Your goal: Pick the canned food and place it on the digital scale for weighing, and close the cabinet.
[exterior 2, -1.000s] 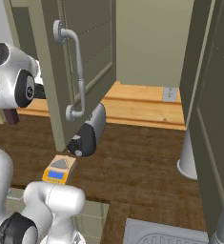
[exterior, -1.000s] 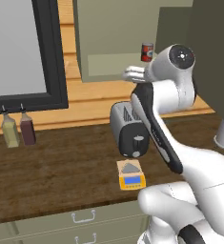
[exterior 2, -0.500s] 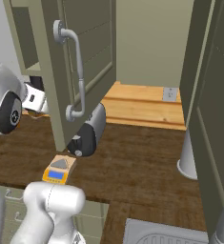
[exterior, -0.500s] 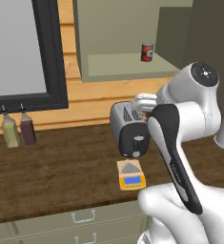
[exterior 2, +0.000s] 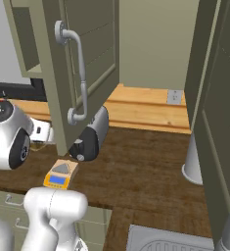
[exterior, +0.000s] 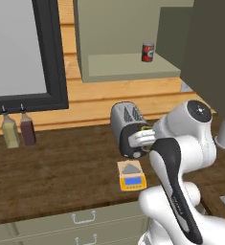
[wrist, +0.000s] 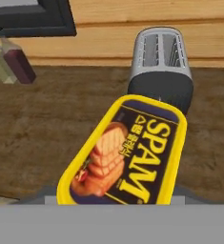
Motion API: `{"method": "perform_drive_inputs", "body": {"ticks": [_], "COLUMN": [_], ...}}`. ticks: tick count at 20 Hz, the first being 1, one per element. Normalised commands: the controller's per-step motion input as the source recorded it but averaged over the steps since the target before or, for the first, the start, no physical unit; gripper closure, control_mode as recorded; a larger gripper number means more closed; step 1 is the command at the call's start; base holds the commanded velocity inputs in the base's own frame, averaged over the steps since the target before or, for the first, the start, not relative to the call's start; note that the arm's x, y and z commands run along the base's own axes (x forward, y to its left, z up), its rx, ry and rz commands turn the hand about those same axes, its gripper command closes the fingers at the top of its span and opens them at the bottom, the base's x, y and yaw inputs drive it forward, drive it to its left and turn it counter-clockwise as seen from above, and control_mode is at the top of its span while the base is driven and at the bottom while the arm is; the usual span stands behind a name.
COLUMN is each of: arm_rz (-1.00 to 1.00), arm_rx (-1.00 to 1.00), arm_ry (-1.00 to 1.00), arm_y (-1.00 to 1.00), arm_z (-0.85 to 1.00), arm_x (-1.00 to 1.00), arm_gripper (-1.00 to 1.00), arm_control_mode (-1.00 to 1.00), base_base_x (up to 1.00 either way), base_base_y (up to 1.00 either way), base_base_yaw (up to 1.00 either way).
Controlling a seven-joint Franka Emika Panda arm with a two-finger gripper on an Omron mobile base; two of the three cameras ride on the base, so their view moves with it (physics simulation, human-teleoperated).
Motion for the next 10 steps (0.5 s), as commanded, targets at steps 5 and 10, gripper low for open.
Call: {"method": "perform_drive_inputs", "body": {"ticks": [5,10], "arm_rz": [0.42,0.40], "arm_rx": [0.00,0.00], "arm_ry": [-0.02,-0.12], "arm_y": [0.28,0.39], "arm_z": [-0.53,-0.39], "arm_x": [0.05,0.15], "arm_gripper": [1.00,1.00], "arm_control_mode": [-1.00,-1.00], "base_base_x": [0.00,0.00], "base_base_y": [0.00,0.00], "base_base_yaw": [0.00,0.00]}}
